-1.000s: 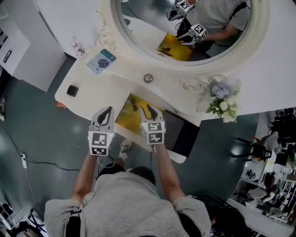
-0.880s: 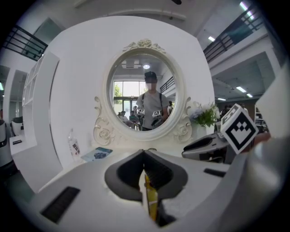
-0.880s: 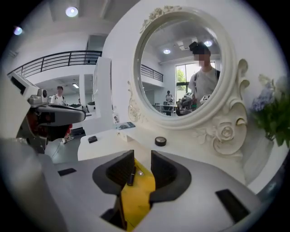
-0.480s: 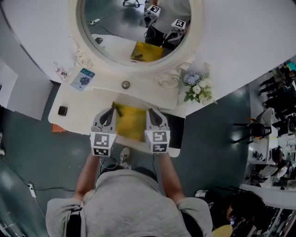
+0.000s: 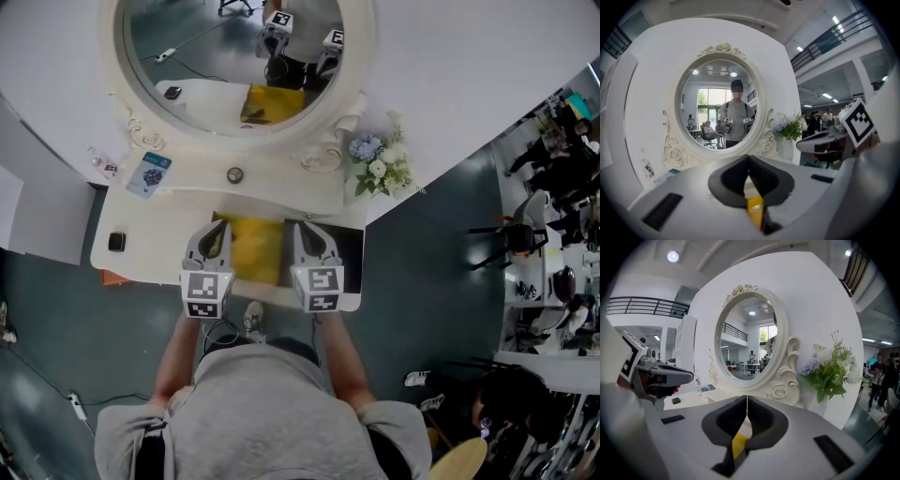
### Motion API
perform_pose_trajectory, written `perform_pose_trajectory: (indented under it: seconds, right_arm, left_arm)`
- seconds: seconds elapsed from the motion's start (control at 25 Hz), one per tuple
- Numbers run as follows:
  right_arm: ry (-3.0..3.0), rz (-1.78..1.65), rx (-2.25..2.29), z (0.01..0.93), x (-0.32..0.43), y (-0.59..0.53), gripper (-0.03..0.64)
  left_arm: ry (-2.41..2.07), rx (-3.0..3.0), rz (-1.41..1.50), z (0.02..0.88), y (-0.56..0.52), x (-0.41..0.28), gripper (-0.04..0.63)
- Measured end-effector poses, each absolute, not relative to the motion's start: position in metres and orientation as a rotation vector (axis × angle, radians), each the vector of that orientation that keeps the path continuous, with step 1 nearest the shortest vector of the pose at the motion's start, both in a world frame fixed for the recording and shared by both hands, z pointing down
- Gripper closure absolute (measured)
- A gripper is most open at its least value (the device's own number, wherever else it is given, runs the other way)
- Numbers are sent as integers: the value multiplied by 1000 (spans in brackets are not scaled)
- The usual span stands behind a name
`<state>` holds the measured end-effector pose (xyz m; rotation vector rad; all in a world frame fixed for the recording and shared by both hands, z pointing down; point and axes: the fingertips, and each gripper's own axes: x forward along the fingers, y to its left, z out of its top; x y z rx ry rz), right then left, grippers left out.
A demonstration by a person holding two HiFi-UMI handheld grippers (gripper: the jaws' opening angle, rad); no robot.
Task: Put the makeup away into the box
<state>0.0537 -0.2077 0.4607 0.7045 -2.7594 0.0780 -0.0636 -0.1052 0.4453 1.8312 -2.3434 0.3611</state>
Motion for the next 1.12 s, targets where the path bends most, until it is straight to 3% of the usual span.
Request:
perform_pose_trajectory:
  seconds: [0.84, 0.88, 0.96, 1.12]
  right_arm:
    - [-2698, 77, 383, 538, -114, -232, 595]
    - [-2688, 90, 368, 544, -122, -233, 581]
    - [-2667, 117, 334, 556, -137, -233, 461]
    - [-2610, 123, 309, 585, -159, -240, 383]
  left_arm:
    - [-2376, 1597, 362, 510, -112, -185, 591]
    - [-2373, 1588, 363, 515, -113, -190, 591]
    - [-2367, 1572, 369, 523, -113, -197, 592]
    - [-2354, 1539, 359, 538, -112, -208, 592]
